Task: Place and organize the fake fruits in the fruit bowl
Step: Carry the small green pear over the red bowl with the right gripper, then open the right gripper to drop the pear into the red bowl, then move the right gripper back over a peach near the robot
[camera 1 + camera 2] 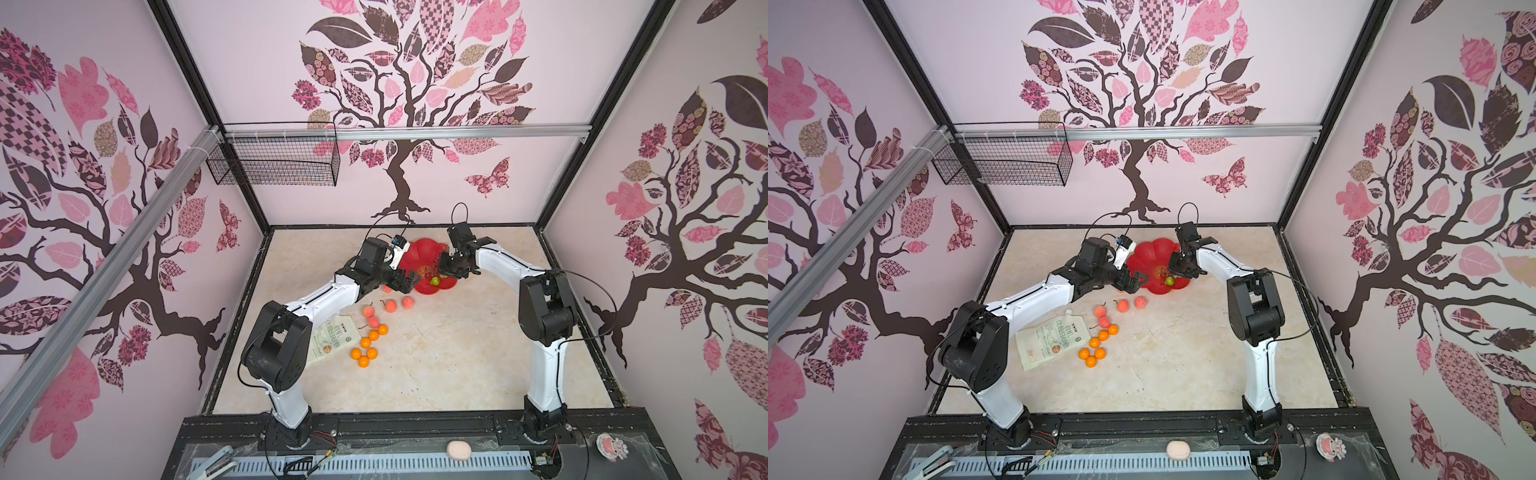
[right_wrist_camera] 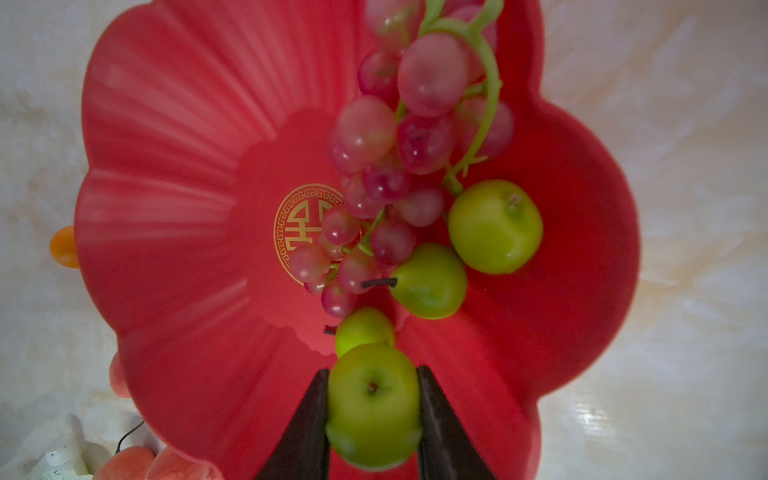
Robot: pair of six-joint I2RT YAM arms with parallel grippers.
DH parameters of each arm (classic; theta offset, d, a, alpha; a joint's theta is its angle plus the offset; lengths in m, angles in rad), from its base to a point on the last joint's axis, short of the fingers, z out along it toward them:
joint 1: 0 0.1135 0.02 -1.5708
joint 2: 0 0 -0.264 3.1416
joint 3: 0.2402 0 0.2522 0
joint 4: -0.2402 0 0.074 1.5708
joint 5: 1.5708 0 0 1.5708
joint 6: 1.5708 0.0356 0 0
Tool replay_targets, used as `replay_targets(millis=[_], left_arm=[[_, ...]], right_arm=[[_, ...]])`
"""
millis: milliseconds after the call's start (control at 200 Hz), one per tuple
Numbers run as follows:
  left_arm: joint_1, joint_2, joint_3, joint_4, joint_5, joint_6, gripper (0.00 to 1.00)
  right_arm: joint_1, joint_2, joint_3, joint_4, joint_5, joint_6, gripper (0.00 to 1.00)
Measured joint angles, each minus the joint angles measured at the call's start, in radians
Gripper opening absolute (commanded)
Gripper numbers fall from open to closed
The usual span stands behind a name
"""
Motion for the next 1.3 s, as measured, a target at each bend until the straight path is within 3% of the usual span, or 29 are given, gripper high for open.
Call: replay_targets(millis=[415,860,1130,1300], left_arm=[[0.0,0.007,0.018,-0.039,0.0,0.0,0.98],[0.012,0.01,0.049,-0.074,0.004,-0.031,0.98],[0.139,0.034,0.169,-0.147,0.125,-0.135,0.98],[0.212,0.048,0.205,-0.2,0.19,-0.138,0.98]], right_arm=[[0.0,0.018,0.005,-0.035,0.018,-0.014,0.42],[0.0,0.006,0.002,-0.048,0.044,-0.022,0.45],[0.011,-0.173,-0.146,0.038,0.047,-0.017,0.48],[0.059,-0.239,-0.193,0.089,0.055,-0.024,0.49]])
